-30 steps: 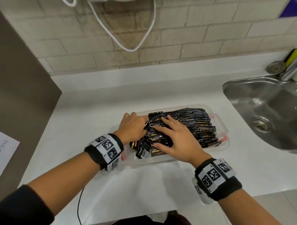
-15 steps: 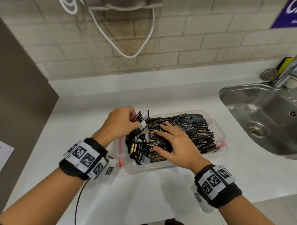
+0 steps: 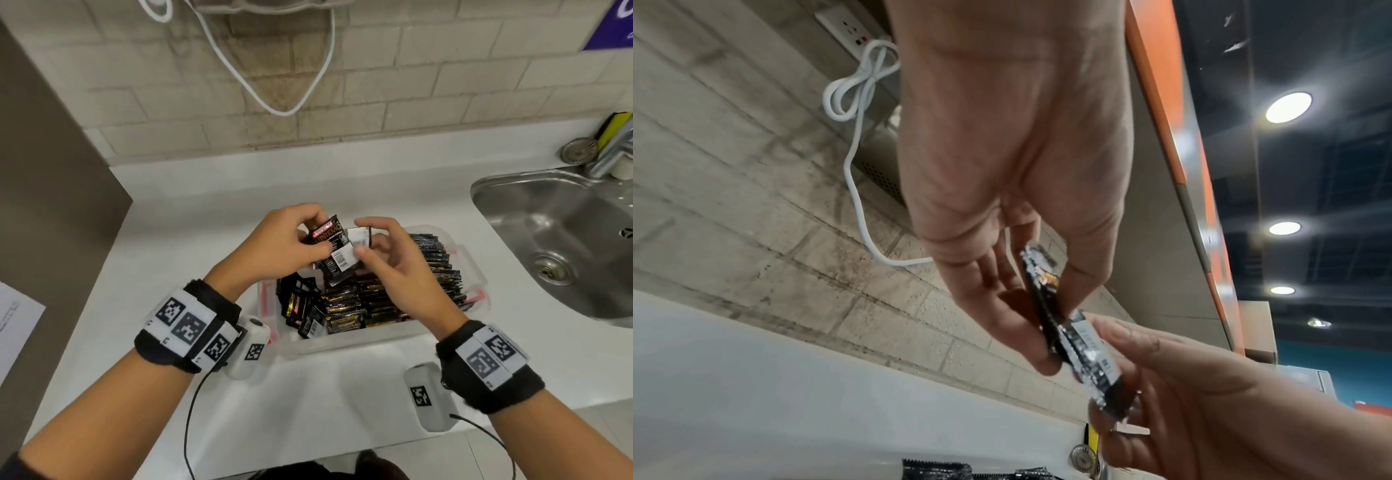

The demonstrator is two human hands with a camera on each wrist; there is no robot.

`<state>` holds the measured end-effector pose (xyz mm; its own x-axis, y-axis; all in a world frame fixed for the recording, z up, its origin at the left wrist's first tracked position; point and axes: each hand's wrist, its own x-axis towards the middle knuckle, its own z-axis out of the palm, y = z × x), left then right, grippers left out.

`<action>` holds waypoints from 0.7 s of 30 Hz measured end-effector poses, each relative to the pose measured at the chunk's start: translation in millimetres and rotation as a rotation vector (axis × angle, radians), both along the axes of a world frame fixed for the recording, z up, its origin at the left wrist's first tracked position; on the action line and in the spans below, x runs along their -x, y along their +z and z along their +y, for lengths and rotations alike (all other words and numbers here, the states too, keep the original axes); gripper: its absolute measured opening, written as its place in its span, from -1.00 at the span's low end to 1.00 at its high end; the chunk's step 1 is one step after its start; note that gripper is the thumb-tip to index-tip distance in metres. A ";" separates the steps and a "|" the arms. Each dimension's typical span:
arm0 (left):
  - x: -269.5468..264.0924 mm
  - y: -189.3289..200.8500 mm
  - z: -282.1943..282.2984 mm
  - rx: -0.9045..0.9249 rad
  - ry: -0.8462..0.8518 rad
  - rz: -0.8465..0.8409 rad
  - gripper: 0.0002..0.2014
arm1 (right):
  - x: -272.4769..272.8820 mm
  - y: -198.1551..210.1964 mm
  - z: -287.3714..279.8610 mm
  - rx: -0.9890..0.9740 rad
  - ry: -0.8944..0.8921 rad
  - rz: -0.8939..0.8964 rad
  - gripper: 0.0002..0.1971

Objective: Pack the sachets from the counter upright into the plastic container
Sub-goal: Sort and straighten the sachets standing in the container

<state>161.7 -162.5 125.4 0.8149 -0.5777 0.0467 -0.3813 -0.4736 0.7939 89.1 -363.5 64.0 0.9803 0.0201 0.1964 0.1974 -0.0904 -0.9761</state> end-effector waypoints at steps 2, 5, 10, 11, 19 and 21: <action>-0.2 -1.1 -0.6 0.015 -0.003 0.003 -0.86 | -0.9 0.1 -6.6 -0.016 -0.037 -0.008 -0.76; -0.7 -3.5 -1.2 0.085 0.019 0.033 -0.83 | -0.3 -1.7 -16.1 -0.028 -0.074 -0.012 -0.78; 1.5 -2.8 -2.9 0.228 0.034 0.105 -0.84 | 3.8 -9.5 -23.3 -0.021 -0.087 0.034 -0.62; 1.8 -2.8 -2.9 0.246 0.022 0.110 -0.83 | 4.4 -11.1 -24.4 -0.032 -0.087 0.050 -0.62; 3.0 -11.7 2.4 0.280 -0.051 -0.001 -0.83 | 3.4 -23.7 -37.7 -0.173 -0.166 0.113 -0.76; 3.9 -13.2 4.5 0.277 -0.054 -0.009 -0.80 | 2.7 -25.6 -41.4 -0.184 -0.186 0.118 -0.77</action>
<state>157.8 -158.0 112.2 0.7820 -0.5845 0.2164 -0.4080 -0.2176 0.8867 86.4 -404.9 38.4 0.9801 -0.1874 0.0648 0.0785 0.0668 -0.9947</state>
